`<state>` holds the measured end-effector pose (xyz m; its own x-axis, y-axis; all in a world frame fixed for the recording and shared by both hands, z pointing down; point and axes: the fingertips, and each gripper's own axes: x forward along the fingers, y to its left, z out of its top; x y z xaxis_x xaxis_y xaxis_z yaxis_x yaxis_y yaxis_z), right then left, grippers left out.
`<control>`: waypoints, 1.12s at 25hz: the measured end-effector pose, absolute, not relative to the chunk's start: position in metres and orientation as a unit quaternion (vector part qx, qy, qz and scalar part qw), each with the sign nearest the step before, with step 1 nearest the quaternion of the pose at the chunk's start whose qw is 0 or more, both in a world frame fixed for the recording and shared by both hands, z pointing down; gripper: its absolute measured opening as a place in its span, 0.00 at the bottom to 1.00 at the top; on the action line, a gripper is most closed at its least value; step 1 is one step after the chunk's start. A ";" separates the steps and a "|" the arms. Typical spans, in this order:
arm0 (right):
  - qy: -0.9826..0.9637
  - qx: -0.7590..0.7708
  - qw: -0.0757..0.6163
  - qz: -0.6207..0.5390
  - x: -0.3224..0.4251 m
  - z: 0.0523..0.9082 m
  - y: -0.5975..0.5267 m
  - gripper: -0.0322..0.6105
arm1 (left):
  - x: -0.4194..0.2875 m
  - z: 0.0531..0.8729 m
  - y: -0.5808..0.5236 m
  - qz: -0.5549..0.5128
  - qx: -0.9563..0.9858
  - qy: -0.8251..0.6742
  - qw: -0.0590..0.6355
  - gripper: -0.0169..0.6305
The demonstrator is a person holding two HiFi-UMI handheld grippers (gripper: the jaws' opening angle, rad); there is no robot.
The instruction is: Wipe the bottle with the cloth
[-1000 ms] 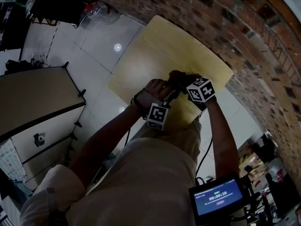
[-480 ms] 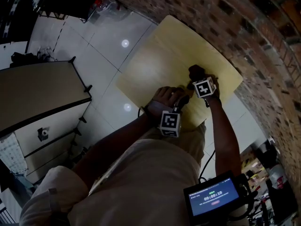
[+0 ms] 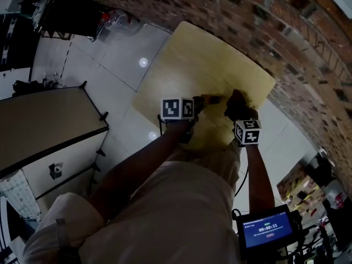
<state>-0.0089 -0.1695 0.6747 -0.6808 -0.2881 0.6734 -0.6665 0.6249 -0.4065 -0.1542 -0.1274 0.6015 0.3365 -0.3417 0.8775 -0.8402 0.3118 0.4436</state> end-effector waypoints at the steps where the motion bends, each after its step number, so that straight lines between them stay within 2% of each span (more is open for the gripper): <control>1: -0.863 0.266 0.285 0.320 -0.012 0.671 -0.158 0.18 | -0.157 0.603 -0.126 0.173 0.523 -0.542 0.634 0.29; 4: -0.894 0.217 0.286 0.269 -0.031 0.656 -0.129 0.18 | -0.162 0.605 -0.123 0.115 0.472 -0.553 0.677 0.29; 10: -0.938 0.107 0.268 0.191 -0.093 0.620 -0.087 0.18 | -0.158 0.608 -0.121 0.083 0.438 -0.569 0.691 0.29; 14: -0.928 0.093 0.281 0.228 -0.115 0.628 -0.091 0.18 | -0.149 0.608 -0.119 0.078 0.437 -0.567 0.694 0.29; 18: -0.909 0.107 0.283 0.287 -0.106 0.655 -0.101 0.18 | -0.139 0.607 -0.111 0.084 0.445 -0.554 0.698 0.29; 28: -0.810 0.252 0.334 0.410 -0.064 0.739 -0.156 0.18 | -0.132 0.604 -0.098 0.041 0.425 -0.539 0.726 0.29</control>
